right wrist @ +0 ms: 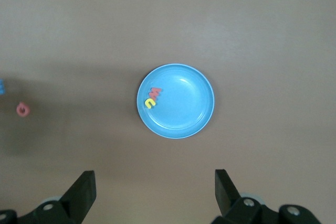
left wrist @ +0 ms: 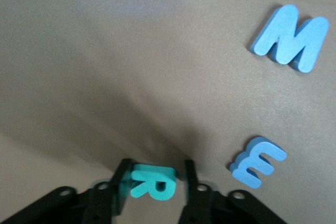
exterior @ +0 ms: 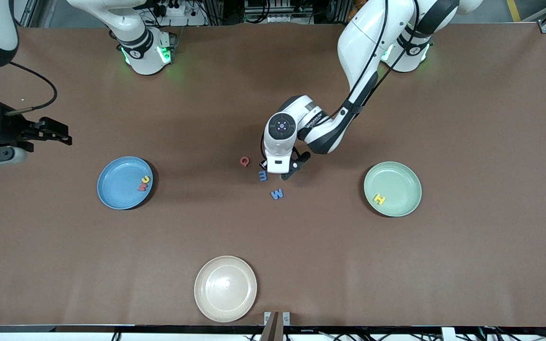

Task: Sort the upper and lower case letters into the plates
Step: 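Carry the teal R to the green plate and open the left gripper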

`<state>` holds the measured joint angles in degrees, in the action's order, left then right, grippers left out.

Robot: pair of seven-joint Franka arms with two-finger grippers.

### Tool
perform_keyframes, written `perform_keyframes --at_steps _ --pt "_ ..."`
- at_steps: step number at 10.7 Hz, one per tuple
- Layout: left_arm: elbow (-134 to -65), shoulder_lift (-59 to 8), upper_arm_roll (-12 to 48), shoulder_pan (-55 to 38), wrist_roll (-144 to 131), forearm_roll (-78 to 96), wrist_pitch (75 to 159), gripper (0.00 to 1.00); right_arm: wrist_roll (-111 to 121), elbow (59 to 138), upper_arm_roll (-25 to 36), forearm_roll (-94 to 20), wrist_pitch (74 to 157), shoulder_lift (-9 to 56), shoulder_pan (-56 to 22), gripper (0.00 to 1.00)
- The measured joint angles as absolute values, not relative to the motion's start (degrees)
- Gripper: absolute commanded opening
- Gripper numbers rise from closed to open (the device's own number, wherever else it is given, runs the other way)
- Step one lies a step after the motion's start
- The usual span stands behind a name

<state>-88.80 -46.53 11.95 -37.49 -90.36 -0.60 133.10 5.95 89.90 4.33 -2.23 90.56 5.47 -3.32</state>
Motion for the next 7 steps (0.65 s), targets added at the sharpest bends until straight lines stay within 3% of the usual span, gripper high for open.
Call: perform_keyframes --at_steps 4,7 --pt "-88.43 -46.24 11.39 -36.72 -89.04 -0.69 132.53 0.00 1.30 89.13 3.89 -1.14 91.95 4.95 -3.19 1.00" --pt "-87.56 -43.21 11.26 -31.86 -81.72 -0.71 126.73 0.00 0.86 91.70 3.41 -1.14 95.84 2.98 -3.19 1.00"
